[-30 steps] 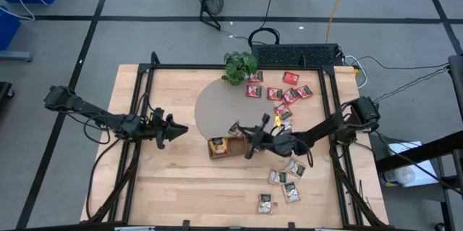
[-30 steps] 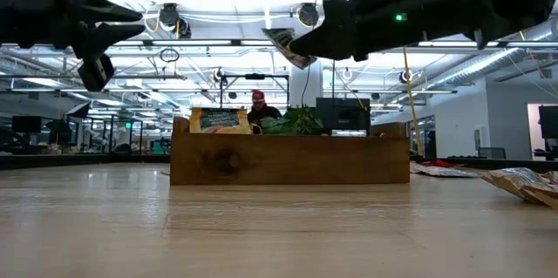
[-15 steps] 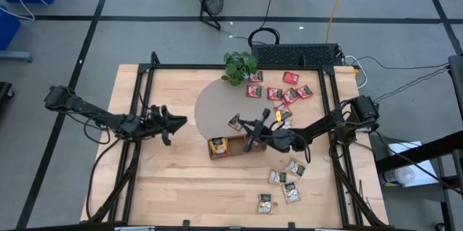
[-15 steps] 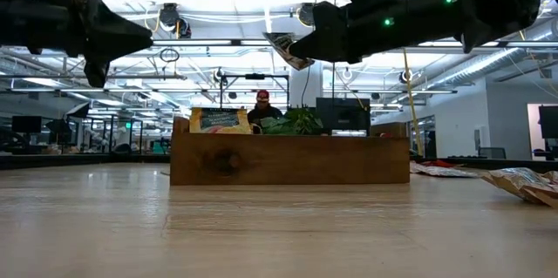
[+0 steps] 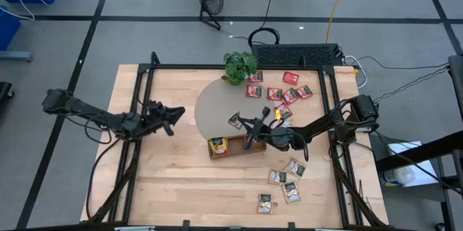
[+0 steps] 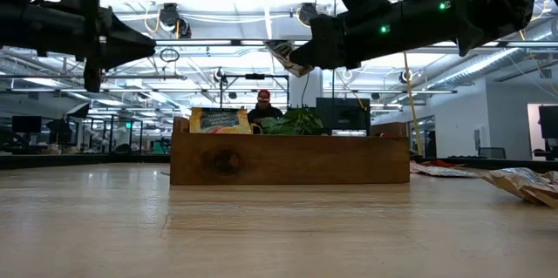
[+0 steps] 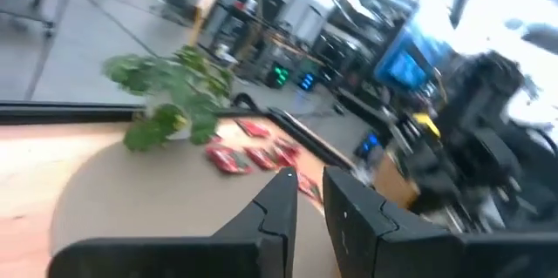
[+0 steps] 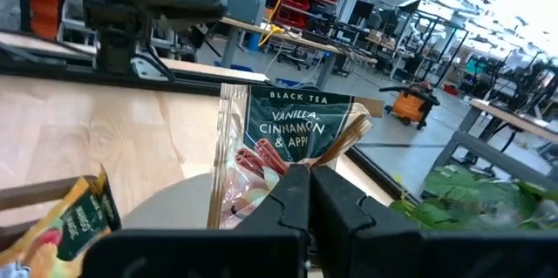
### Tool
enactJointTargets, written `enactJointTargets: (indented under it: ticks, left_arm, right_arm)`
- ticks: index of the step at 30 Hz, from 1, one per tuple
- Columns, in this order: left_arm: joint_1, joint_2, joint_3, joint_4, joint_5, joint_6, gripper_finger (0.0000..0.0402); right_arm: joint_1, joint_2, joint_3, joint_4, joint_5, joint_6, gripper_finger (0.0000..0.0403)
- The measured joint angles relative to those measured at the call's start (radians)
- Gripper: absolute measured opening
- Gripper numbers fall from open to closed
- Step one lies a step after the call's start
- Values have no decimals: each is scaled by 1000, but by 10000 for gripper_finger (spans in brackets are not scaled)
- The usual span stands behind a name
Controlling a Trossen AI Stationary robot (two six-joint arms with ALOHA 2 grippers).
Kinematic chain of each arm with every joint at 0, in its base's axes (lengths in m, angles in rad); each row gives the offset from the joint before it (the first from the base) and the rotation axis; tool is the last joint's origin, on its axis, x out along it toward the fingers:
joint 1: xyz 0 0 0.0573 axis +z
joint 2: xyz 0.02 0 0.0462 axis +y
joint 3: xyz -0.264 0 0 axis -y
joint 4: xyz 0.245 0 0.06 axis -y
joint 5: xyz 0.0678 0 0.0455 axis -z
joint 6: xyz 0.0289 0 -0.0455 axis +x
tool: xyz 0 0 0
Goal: Pick & Place Tea
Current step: Put the brown tea bag into the middle slot of the wooden organizer
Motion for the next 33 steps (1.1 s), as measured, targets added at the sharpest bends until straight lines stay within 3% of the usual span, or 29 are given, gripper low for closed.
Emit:
enactJointTargets:
  ticks: [3, 6, 9, 15, 21, 24, 29, 33]
  left_arm:
    - [39, 18, 1, 61, 6, -35, 63]
    - [85, 82, 36, 125, 118, -1, 63]
    - [129, 209, 124, 148, 227, -6, 63]
    - [211, 560, 365, 96, 279, -9, 63]
    - [245, 817, 598, 60, 311, 284, 63]
    - [248, 858, 675, -11, 308, 390, 63]
    - [256, 832, 754, -288, 302, 343, 63]
    - [287, 830, 783, -433, 457, 194, 67]
  right_arm:
    - [-3, 0, 0, 0, 0, -26, 0]
    - [-20, 0, 0, -1, -1, -35, 0]
    - [-46, 0, 0, -17, -23, -34, 0]
    - [-83, 0, 0, -62, -116, 14, 0]
    - [-87, 0, 0, -64, -102, -41, 0]
    - [-86, 0, 0, -59, -102, -76, 0]
    - [-86, 0, 0, -61, -100, -116, 0]
    - [-86, 0, 0, -67, -100, -134, 0]
